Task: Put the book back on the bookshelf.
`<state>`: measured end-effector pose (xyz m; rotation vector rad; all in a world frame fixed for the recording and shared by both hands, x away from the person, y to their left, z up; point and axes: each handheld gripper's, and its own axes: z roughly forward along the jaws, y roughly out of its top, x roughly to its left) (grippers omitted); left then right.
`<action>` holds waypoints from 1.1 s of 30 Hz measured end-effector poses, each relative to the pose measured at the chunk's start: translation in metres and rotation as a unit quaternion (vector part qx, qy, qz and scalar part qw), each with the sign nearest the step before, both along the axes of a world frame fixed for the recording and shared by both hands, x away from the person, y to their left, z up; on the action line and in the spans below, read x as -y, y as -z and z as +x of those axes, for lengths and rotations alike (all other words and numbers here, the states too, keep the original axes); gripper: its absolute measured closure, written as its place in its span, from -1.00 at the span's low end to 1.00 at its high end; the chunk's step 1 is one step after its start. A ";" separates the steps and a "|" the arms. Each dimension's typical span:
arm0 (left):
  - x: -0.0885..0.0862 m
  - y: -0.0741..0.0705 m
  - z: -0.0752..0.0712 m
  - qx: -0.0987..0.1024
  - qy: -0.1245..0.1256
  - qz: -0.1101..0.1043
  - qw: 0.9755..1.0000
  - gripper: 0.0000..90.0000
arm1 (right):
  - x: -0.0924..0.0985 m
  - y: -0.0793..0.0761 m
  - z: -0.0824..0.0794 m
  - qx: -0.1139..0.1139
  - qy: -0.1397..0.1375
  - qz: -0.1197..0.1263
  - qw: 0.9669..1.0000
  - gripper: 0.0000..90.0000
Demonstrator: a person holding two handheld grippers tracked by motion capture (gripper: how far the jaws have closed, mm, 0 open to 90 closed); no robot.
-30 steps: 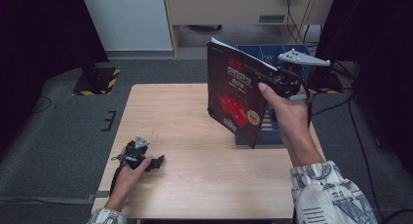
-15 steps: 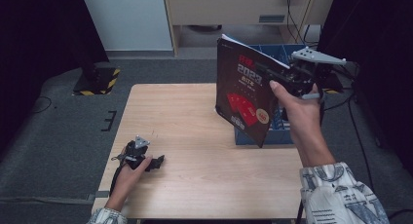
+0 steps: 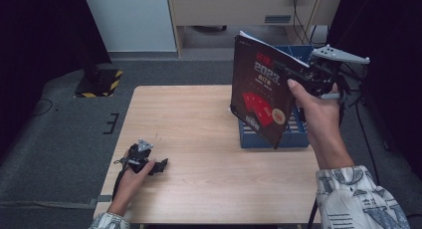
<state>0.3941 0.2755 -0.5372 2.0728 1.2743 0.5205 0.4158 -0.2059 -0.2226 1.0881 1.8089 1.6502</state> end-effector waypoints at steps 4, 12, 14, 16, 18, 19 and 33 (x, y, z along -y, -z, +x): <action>0.000 0.000 0.000 0.000 0.000 0.000 1.000 -1.00 | 0.006 0.001 -0.003 0.002 0.007 0.000 1.000 0.94; 0.000 0.000 0.000 0.000 0.000 0.000 1.000 -1.00 | 0.016 0.001 -0.004 0.000 0.019 -0.011 1.000 0.94; 0.000 0.000 0.000 0.000 0.000 0.000 1.000 -1.00 | 0.018 0.002 -0.004 0.002 0.022 -0.014 1.000 0.94; 0.000 0.000 0.000 0.000 0.000 0.000 1.000 -1.00 | 0.021 0.002 -0.005 0.002 0.025 -0.016 1.000 0.94; 0.000 0.000 0.000 0.000 0.000 0.000 1.000 -1.00 | 0.024 0.003 -0.005 0.001 0.030 -0.015 0.999 0.94; 0.000 0.000 0.000 0.000 0.000 0.000 1.000 -1.00 | 0.025 0.003 -0.005 0.001 0.031 -0.015 0.999 0.94; 0.000 0.000 0.000 0.000 -0.001 0.000 1.000 -1.00 | 0.038 0.008 -0.004 -0.002 0.048 -0.017 0.999 0.94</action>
